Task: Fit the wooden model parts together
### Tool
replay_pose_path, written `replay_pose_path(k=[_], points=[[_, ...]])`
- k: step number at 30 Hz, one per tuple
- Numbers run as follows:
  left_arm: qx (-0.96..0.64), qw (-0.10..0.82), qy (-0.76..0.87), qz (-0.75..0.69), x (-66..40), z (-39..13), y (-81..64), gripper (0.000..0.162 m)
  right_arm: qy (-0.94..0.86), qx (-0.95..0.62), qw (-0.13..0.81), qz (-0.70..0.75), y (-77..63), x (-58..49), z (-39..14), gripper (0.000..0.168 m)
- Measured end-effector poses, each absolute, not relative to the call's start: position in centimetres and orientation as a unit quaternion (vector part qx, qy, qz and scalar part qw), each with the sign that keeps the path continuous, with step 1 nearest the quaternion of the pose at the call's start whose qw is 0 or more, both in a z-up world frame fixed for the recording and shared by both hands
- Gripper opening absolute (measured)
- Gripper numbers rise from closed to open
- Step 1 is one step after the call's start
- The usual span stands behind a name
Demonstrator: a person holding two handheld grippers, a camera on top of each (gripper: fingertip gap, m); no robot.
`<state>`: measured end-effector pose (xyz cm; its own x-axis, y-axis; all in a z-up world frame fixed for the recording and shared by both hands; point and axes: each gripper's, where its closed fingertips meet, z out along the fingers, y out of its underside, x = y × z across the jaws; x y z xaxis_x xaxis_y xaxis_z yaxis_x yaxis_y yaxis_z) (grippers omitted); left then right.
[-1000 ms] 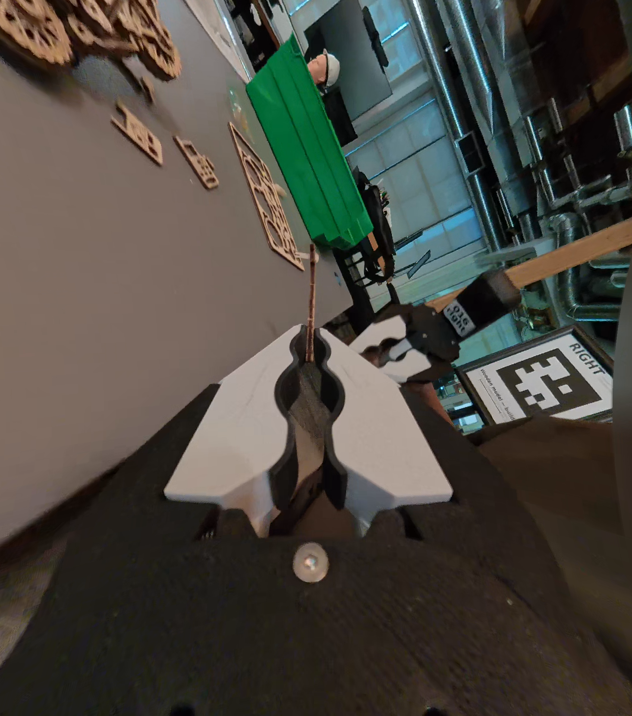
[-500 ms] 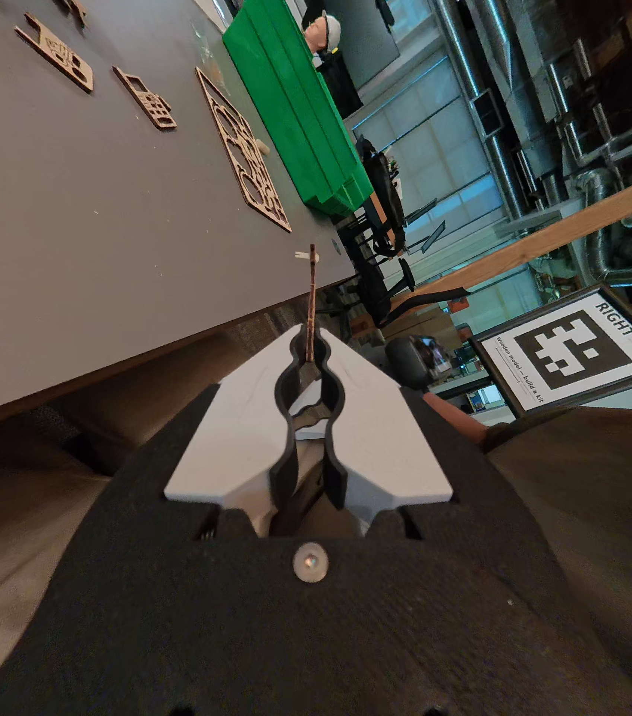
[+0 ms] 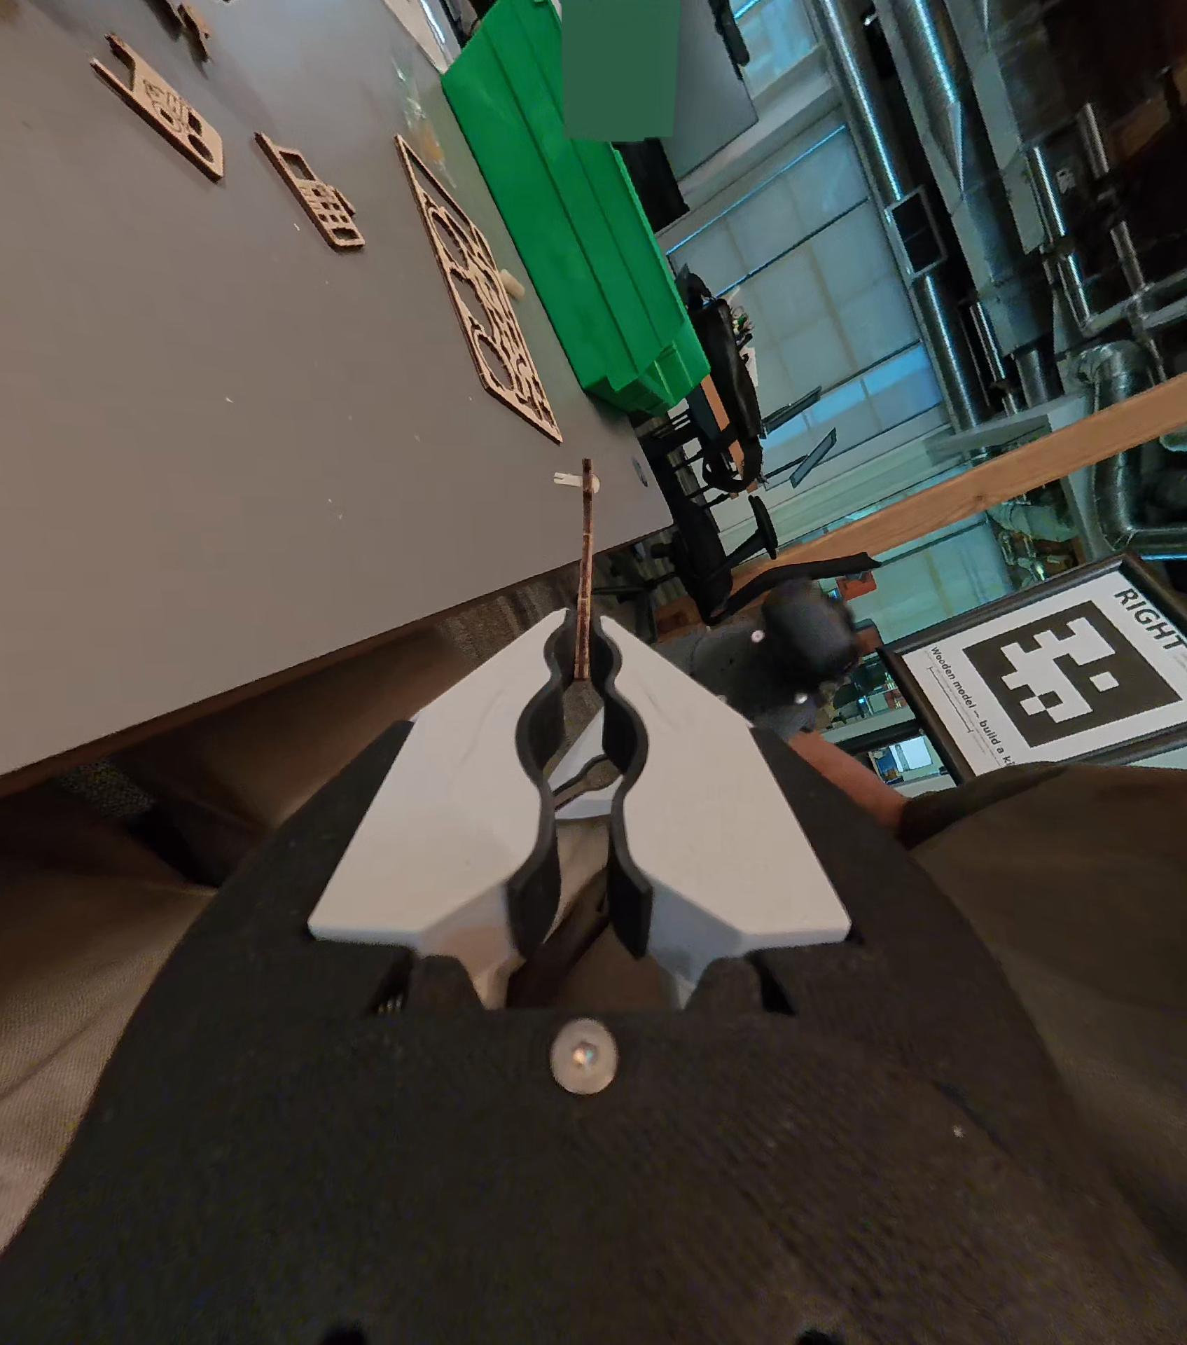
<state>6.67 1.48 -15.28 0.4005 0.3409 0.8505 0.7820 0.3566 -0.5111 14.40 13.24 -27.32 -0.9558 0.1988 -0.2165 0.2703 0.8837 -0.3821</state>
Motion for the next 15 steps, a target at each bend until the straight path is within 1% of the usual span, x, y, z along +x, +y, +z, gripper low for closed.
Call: replay_pose_path(k=[4,8,10,15], points=[[-0.560,0.631,-0.517,-0.145,6.6,-15.6,1.6,0.000,0.917,0.149,0.124,-0.350,9.7,12.7,-22.2,0.004],[-0.588,0.626,-0.502,-0.097,6.5,-15.5,1.9,0.000,0.814,0.188,0.221,-0.503,6.0,10.4,-15.7,0.004],[-0.598,0.626,-0.495,-0.071,6.5,-15.3,2.1,0.000,0.772,0.215,0.274,-0.532,5.0,9.3,-14.0,0.004],[-0.613,0.642,-0.460,-0.012,6.4,-14.0,2.5,0.001,0.674,0.283,0.396,-0.556,3.8,7.6,-12.6,0.003]])
